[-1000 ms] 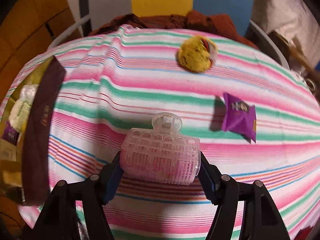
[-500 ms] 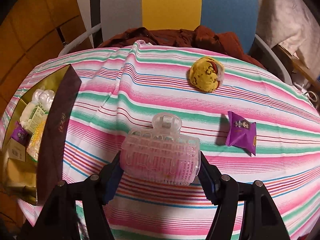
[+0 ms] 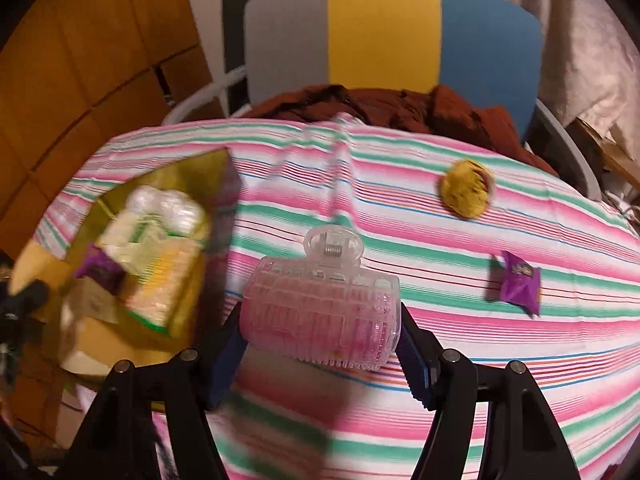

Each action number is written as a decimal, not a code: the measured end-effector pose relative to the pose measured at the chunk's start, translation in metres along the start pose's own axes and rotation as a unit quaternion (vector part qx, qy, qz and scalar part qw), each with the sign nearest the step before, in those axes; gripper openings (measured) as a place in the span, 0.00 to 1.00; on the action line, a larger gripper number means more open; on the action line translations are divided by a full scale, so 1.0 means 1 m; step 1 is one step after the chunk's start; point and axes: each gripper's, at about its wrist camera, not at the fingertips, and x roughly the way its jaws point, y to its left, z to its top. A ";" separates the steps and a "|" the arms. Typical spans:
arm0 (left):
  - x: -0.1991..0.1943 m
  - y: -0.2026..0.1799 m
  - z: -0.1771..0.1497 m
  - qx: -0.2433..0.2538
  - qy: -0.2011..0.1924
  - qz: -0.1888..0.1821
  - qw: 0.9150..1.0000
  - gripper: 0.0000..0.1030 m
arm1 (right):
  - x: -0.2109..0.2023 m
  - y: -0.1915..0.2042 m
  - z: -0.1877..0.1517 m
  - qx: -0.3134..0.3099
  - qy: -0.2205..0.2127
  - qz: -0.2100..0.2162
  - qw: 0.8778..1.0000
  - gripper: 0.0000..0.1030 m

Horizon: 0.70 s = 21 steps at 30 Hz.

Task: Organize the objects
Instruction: 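Drop the sponge in the tray with left tool while right tool drops roller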

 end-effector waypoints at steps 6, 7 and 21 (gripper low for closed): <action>-0.005 0.014 -0.006 -0.013 -0.003 0.006 1.000 0.58 | -0.016 0.047 0.001 -0.016 -0.021 0.042 0.999 0.67; -0.006 0.017 -0.006 -0.014 -0.004 0.007 1.000 0.58 | -0.017 0.054 0.001 -0.019 -0.022 0.046 0.998 0.67; -0.020 0.074 -0.013 -0.080 -0.016 0.021 0.996 0.58 | -0.008 0.113 -0.006 -0.055 -0.012 0.077 0.995 0.67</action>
